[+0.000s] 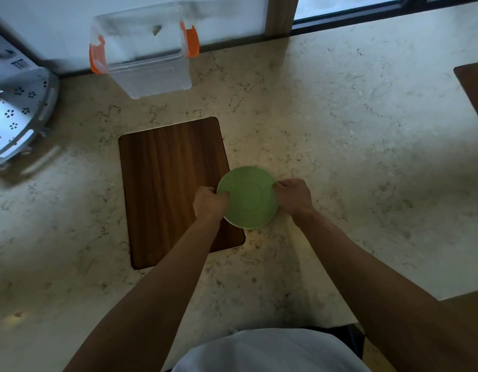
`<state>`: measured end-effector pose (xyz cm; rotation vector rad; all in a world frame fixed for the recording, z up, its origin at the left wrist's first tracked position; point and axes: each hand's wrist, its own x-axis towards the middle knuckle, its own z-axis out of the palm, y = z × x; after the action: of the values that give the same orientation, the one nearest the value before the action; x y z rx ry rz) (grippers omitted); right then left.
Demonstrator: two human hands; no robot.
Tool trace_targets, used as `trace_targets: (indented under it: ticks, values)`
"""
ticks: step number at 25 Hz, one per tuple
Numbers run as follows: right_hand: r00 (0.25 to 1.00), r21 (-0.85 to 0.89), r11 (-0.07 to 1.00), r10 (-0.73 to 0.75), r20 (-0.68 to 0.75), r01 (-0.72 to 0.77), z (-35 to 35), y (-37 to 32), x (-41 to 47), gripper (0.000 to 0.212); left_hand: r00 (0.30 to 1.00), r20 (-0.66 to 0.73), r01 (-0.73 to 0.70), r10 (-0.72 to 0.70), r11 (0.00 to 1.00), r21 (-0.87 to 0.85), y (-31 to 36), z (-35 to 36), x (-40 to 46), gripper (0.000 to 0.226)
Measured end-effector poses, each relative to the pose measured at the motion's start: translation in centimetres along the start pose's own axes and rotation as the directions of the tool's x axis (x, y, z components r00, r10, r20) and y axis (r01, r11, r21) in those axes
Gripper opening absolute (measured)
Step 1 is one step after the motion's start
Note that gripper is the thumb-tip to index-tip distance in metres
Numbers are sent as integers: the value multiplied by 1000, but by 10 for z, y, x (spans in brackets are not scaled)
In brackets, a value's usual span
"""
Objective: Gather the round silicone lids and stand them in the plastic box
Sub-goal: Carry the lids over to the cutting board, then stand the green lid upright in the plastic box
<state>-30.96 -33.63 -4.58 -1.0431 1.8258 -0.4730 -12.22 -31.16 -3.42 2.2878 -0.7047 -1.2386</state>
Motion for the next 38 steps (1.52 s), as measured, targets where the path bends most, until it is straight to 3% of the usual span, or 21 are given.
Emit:
trace_targets:
  ticks: [5, 9, 12, 16, 25, 30, 34, 38]
  values:
    - [992, 167, 986, 4, 129, -26, -6, -8, -3, 10, 992, 106, 89, -74, 986, -143, -5, -15, 9, 14]
    - [961, 113, 994, -32, 275, 1, -3, -20, -10, 11, 986, 110, 147, -125, 962, -231, -10, -45, 9, 12]
    - [947, 68, 996, -80, 310, 62, 9, -40, -20, 17, 991, 110, 102, -72, 950, -294, -16, -73, 4, 12]
    - [947, 42, 993, -120, 299, 113, 30, -82, -29, 8, 994, 81, -58, 80, 969, -242, -9, -111, 6, 7]
    - [899, 97, 934, -357, 254, 343, 65, -206, -3, 8, 982, -40, -189, 187, 923, -334, 70, -195, 65, 6]
    - [869, 102, 889, -457, 188, 446, 78, -285, 37, 9, 956, -67, -290, 287, 880, -377, 132, -236, 113, 5]
    - [849, 134, 857, -512, 132, 497, 82, -340, 73, 21, 916, -83, -397, 393, 855, -334, 180, -256, 155, 11]
    - [831, 107, 831, -553, 51, 546, 88, -378, 118, 14, 884, -145, -468, 445, 843, -267, 220, -262, 196, 18]
